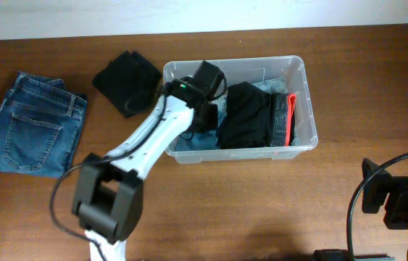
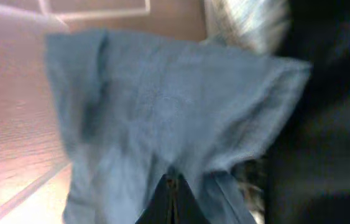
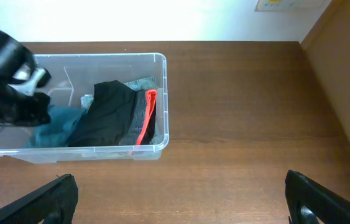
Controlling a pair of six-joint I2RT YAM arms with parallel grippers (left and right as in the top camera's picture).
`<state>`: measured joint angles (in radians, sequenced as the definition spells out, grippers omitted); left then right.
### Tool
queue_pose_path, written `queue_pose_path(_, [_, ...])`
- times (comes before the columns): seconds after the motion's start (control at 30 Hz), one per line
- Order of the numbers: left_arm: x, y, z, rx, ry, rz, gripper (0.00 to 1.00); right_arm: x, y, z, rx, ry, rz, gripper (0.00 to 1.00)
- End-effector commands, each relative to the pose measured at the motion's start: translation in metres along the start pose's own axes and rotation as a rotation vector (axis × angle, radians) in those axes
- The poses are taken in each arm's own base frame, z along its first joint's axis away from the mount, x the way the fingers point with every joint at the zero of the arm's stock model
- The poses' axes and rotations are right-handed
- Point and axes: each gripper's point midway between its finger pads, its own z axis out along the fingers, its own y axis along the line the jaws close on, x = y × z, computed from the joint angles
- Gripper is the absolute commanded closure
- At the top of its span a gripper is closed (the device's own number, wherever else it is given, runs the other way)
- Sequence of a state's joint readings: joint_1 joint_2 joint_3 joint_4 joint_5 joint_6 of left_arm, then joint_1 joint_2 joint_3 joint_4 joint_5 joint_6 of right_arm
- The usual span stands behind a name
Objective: Pack container
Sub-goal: 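Lower the denim into the bin's left side and open the left gripper, then move the left gripper to the folded black garment and grasp it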
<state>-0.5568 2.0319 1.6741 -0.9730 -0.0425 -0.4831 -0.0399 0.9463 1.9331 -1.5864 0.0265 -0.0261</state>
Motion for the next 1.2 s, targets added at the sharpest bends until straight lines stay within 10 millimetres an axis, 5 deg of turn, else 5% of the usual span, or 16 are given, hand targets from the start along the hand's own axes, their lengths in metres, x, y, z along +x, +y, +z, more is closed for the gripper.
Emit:
queue_pose_path(0.0, [0.005, 0.008, 0.026, -0.059, 0.041, 0.014, 0.99, -0.001, -0.003, 0.001, 0.017, -0.001, 0.009, 0.02])
queue_pose_path(0.2, [0.014, 0.012, 0.048, -0.087, 0.092, 0.017, 0.99, -0.001, -0.003, 0.001, 0.017, -0.001, 0.009, 0.01])
queue_pose_path(0.37, [0.009, 0.009, 0.045, -0.078, 0.079, 0.016, 0.99, -0.001, -0.003, 0.001, 0.017, -0.001, 0.009, 0.01])
queue_pose_path(0.53, [-0.014, -0.001, 0.011, -0.046, 0.015, 0.037, 0.99, -0.001, -0.003, 0.001, 0.017, -0.001, 0.009, 0.01])
queue_pose_path(0.67, [-0.053, -0.005, -0.051, -0.012, -0.125, 0.072, 0.96, -0.001, -0.003, 0.001, 0.017, -0.001, 0.009, 0.01])
queue_pose_path(0.9, [-0.097, 0.039, -0.129, -0.121, -0.357, -0.017, 0.95, -0.001, -0.003, 0.001, 0.017, -0.001, 0.009, 0.02])
queue_pose_path(1.17, [-0.12, 0.125, -0.147, -0.263, -0.421, -0.173, 0.95, -0.001, -0.003, 0.001, 0.017, -0.001, 0.009, 0.01])
